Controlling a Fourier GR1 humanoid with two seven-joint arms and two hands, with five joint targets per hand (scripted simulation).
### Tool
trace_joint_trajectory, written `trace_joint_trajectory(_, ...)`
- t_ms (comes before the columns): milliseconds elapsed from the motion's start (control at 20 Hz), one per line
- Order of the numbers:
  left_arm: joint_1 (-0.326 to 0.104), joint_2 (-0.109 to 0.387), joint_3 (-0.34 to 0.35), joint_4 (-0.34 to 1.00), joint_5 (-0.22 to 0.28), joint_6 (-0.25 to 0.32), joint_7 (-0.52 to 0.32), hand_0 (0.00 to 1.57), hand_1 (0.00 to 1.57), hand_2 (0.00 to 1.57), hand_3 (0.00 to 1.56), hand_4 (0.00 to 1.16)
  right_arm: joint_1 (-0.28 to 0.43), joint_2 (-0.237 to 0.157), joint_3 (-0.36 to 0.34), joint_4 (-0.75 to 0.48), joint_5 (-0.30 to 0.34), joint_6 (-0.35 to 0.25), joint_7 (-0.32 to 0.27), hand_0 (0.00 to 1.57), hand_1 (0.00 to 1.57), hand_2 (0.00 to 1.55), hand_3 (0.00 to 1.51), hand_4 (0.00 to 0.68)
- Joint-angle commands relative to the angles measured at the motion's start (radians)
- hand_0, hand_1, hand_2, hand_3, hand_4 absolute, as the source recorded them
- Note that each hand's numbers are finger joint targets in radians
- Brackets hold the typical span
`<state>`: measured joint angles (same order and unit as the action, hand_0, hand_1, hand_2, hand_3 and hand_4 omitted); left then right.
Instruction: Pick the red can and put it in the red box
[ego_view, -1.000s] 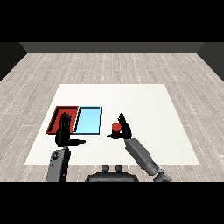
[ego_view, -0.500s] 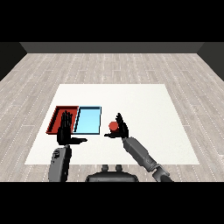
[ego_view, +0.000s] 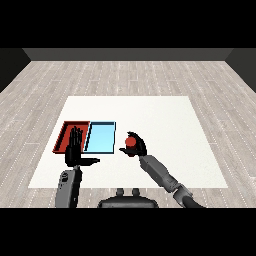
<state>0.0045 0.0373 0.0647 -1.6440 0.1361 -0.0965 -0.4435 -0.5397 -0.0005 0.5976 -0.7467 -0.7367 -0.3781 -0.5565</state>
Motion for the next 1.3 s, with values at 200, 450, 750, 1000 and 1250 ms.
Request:
trace_joint_trajectory(200,0.018,0.029,0.03,-0.001,0.036,-0.036,0.004,0.0,0.0,0.0,0.0,0.0,-0.096,0.0,0.087,0.006,0.0,-0.184,0.117,1.54,1.54,1.47,1.42,0.575)
trace_joint_trajectory(450,-0.037,0.004,-0.005,0.025,0.0,-0.016,-0.012,0.0,0.0,0.0,0.0,0.0,-0.084,-0.004,0.076,0.037,0.065,-0.175,0.148,1.53,1.53,1.47,1.42,0.551)
trace_joint_trajectory(750,0.003,0.02,0.03,-0.022,0.048,-0.022,0.046,0.0,0.0,0.0,0.0,0.0,-0.053,0.0,0.09,0.014,0.059,-0.2,0.108,1.55,1.55,1.47,1.41,0.558)
trace_joint_trajectory(1000,0.006,-0.001,0.006,0.026,0.006,-0.012,-0.023,0.0,0.0,0.0,0.0,0.0,-0.092,0.0,0.062,-0.002,0.066,-0.215,0.08,1.53,1.53,1.47,1.4,0.58)
trace_joint_trajectory(1250,-0.019,0.016,0.025,0.057,0.036,-0.04,-0.016,0.0,0.0,0.0,0.0,0.0,-0.007,-0.063,0.044,-0.235,0.162,-0.259,0.106,1.55,1.55,1.46,1.38,0.581)
